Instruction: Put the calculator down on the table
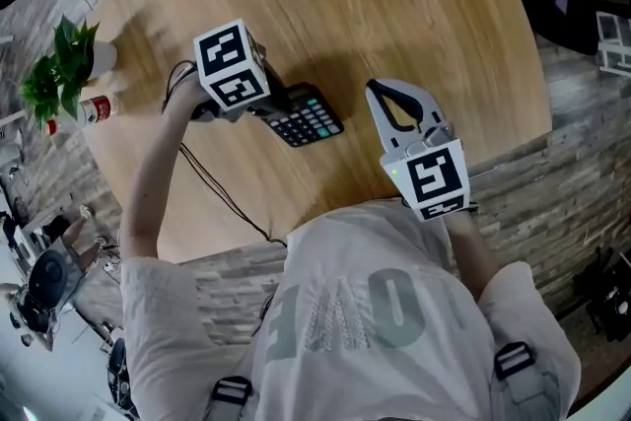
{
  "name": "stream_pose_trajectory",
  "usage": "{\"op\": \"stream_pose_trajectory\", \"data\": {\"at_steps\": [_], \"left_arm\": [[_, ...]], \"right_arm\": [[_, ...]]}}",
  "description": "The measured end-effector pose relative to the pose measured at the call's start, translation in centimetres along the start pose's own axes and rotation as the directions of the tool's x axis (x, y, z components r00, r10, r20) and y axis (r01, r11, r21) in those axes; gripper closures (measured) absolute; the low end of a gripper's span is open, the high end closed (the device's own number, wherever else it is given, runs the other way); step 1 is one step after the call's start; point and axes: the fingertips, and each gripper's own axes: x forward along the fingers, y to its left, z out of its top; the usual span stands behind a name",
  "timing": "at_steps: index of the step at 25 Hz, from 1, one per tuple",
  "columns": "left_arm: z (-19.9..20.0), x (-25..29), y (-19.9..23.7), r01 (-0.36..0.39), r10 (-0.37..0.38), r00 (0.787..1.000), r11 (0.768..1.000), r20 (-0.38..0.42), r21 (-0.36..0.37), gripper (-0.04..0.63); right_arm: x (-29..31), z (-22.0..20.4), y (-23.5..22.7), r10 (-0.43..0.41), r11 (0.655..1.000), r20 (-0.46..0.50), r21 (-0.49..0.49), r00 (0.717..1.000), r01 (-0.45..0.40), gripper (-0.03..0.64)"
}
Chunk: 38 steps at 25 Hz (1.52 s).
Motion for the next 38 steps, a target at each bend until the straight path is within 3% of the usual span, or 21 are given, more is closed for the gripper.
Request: {"op": "stream_pose_trajectory", "data": {"at_steps": [4, 8, 12, 19, 25, 28, 32, 36, 38], "left_arm": [[0.1, 0.9, 0.8, 0.096, -0.097, 0.995, 0.994, -0.020, -0.056, 0.483], [0.6, 1.6, 2.2, 0.172, -0.172, 0.985, 0.977, 0.018, -0.124, 0.482], [0.2, 2.0, 3.0, 0.197, -0.194, 0.980, 0.969, 0.035, -0.148, 0.482], [0.5, 2.1, 3.8, 0.093, -0.086, 0.994, 0.989, 0.062, -0.117, 0.479], [0.4, 1.5, 4.6, -0.093, 0.102, 0.992, 0.989, 0.072, -0.119, 0.437], [0.6, 1.0, 5.2, -0.231, 0.238, 0.968, 0.969, 0.076, -0.088, 0.386], [0.6, 0.2, 6.1, -0.399, 0.404, 0.911, 0.914, 0.078, -0.071, 0.291], [0.5, -0.4, 5.9, -0.517, 0.520, 0.847, 0.854, 0.112, -0.053, 0.287], [0.1, -0.7, 5.8, -0.558, 0.566, 0.813, 0.825, 0.137, -0.093, 0.287]], "right_arm": [[0.3, -1.3, -0.5, -0.019, 0.999, -0.035, 0.035, 0.999, 0.020, 0.598], [0.6, -2.1, -1.4, -0.036, 0.998, -0.053, 0.055, 0.998, 0.039, 0.597], [0.8, -2.5, -2.1, -0.057, 0.995, -0.057, 0.081, 0.997, 0.061, 0.598], [0.7, -2.9, -2.6, -0.061, 0.995, -0.067, 0.076, 0.996, 0.066, 0.597], [1.1, -2.5, -2.0, -0.047, 0.997, -0.056, 0.065, 0.997, 0.051, 0.597], [1.2, -2.0, -1.6, -0.040, 0.998, -0.045, 0.038, 0.998, 0.042, 0.597], [0.9, -1.6, -0.8, -0.033, 0.999, -0.034, -0.001, 0.999, 0.033, 0.597], [0.1, -0.7, 0.5, -0.023, 0.999, -0.016, -0.043, 1.000, 0.022, 0.597], [-0.5, -0.1, 1.1, -0.016, 0.998, 0.001, -0.068, 1.000, 0.016, 0.597]]}}
